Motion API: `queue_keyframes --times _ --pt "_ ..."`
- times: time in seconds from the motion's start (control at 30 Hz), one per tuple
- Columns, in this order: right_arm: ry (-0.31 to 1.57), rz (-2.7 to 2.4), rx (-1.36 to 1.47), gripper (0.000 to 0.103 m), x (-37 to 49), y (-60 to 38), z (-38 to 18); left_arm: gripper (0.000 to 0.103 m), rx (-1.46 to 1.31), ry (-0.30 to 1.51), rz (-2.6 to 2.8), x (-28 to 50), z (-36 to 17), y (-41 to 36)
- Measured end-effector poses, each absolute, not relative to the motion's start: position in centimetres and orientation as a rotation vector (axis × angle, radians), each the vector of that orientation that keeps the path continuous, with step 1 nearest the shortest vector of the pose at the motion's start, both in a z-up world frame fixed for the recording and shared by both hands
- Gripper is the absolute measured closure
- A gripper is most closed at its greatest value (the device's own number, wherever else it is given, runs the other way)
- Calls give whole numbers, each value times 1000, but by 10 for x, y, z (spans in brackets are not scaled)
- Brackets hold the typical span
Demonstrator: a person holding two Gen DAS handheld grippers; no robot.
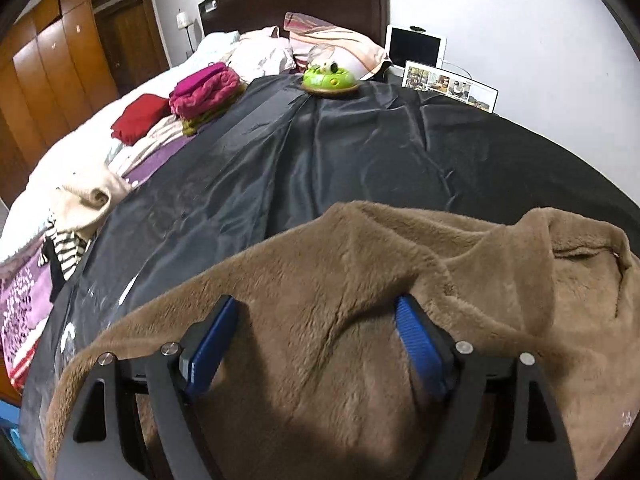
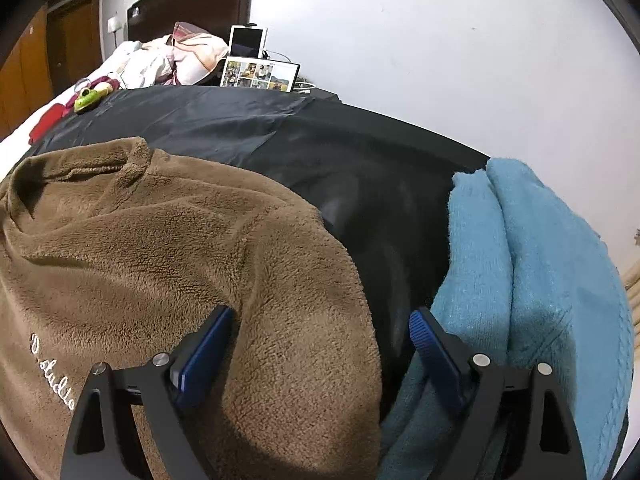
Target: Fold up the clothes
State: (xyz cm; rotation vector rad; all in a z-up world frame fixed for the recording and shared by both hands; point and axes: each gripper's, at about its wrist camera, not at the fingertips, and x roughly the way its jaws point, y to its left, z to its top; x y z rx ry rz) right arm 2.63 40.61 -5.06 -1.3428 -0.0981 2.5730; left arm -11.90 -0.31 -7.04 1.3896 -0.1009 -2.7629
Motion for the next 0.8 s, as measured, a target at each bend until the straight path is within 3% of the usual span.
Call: queue_keyframes --times 0.23,0.37,0.5,0.8 --pt "-135 2537 -1293 13 30 441 -50 19 1395 -118 -2799 -136 -72 32" --pt "-74 2505 -1263 3 37 474 -51 19 1388 -209 -2832 -145 -73 70" --pt "-39 2482 -1259 2 40 496 -51 19 1382 -253 -2856 -158 -73 97" --pt "-38 2481 -1262 2 47 493 -46 19 1454 -177 -2862 -163 -71 94"
